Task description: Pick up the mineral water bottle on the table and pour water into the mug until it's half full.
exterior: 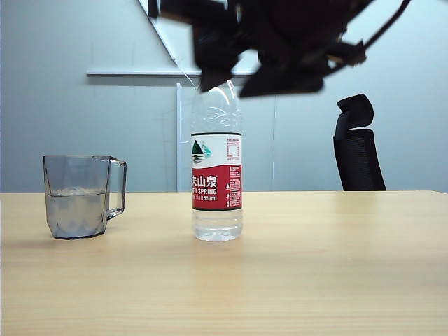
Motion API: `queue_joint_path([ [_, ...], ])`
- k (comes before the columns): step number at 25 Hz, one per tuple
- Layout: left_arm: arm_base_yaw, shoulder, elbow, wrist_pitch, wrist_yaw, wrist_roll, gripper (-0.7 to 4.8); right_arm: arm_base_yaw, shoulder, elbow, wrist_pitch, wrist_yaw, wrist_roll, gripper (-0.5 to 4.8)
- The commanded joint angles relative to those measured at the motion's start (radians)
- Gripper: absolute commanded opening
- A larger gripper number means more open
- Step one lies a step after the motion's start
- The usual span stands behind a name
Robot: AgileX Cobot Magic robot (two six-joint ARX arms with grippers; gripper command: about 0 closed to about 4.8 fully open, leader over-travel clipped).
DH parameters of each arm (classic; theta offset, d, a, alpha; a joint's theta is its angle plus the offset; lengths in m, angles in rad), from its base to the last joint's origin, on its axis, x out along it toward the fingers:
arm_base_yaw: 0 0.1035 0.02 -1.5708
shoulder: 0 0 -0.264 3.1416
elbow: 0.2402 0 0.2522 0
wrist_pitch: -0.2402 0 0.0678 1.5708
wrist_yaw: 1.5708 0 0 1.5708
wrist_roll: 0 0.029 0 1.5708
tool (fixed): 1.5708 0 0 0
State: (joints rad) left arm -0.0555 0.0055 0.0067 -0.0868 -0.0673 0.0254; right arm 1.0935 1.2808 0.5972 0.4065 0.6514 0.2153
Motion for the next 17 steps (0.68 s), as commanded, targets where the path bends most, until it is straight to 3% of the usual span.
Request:
queue_joint_path([
  [1,-0.001,0.000,0.002,0.013,0.001,-0.003,-0.02,0.027,-0.068,0.002,-0.057,0.001,0.002,-0.05],
  [17,-0.001,0.000,0.002,0.013,0.001,-0.003,-0.02,0.051,-0.181,0.002,-0.126,0.001,0.000,-0.06],
])
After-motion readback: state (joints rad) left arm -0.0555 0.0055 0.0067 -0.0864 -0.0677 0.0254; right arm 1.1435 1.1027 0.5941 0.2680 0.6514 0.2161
